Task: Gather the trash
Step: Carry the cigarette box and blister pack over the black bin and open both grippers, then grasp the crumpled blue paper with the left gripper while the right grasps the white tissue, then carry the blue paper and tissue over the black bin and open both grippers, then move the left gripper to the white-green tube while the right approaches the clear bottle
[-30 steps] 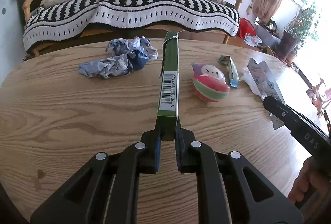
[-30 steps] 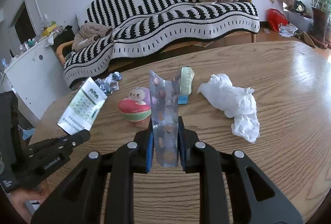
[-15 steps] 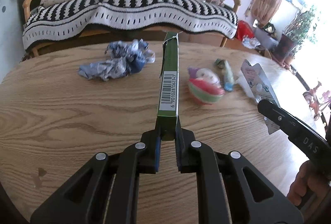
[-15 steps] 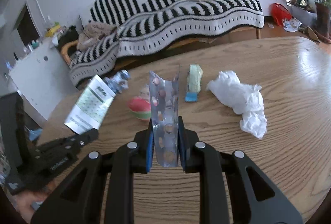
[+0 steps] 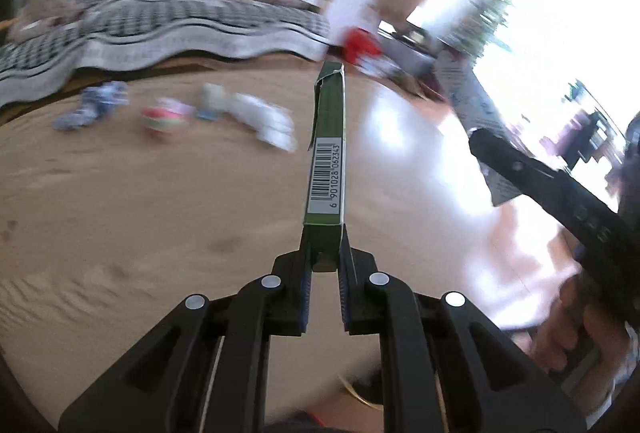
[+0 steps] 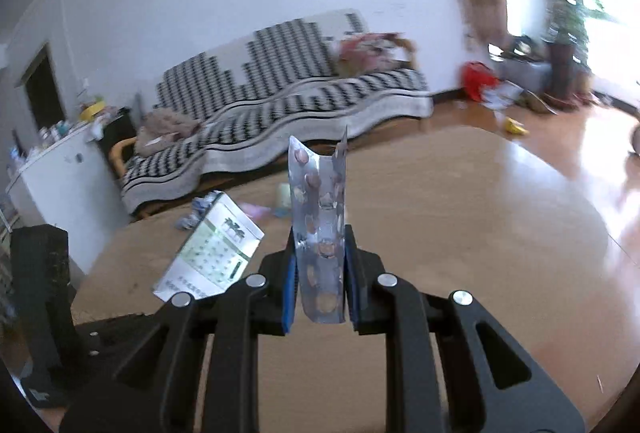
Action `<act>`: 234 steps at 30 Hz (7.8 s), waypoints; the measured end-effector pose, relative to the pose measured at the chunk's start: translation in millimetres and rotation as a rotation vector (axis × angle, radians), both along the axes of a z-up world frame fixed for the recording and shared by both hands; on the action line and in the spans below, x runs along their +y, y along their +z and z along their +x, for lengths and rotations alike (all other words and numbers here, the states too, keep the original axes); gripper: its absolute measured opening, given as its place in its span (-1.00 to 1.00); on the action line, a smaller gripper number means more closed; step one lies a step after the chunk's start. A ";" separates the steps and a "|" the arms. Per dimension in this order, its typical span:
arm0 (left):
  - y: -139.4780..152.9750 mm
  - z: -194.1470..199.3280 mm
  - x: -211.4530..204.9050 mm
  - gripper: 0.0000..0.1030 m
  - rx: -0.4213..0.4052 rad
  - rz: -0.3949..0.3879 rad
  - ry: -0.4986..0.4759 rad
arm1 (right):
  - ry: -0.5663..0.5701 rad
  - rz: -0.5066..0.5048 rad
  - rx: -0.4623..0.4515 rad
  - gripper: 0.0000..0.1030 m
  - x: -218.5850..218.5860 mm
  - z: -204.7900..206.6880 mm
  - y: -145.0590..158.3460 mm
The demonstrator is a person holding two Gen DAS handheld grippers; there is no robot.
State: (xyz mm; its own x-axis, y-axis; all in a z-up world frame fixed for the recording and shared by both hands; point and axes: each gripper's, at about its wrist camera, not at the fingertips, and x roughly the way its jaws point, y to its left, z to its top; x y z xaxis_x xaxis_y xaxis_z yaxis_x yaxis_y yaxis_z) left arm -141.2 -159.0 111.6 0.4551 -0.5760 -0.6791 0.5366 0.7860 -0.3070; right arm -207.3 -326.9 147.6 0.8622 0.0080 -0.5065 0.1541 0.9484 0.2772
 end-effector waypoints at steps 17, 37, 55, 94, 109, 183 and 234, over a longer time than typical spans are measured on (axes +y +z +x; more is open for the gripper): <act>-220.2 -114.5 -174.5 -0.79 0.430 0.349 -0.352 | -0.210 0.437 0.485 -0.61 -132.4 -182.3 -222.2; -227.1 -115.6 -174.2 -0.03 0.444 0.356 -0.351 | -0.260 0.448 0.500 0.83 -138.2 -153.5 -229.2; -55.0 -44.2 -30.2 0.88 0.001 0.087 -0.017 | -0.277 0.304 0.495 0.87 -144.5 -113.2 -175.0; -107.6 327.8 187.1 0.90 0.015 0.399 0.335 | 0.274 -0.247 0.418 0.90 43.2 320.3 -151.9; -98.1 359.4 163.1 0.15 0.010 0.477 0.247 | 0.313 -0.253 0.381 0.26 48.6 336.1 -148.6; -185.2 -90.7 -167.1 -0.04 0.371 0.307 -0.284 | -0.092 0.397 0.505 -0.59 -112.7 -136.1 -203.0; -62.9 19.4 51.8 0.88 0.073 0.119 0.230 | 0.006 0.104 0.254 0.87 -64.0 -27.6 -100.6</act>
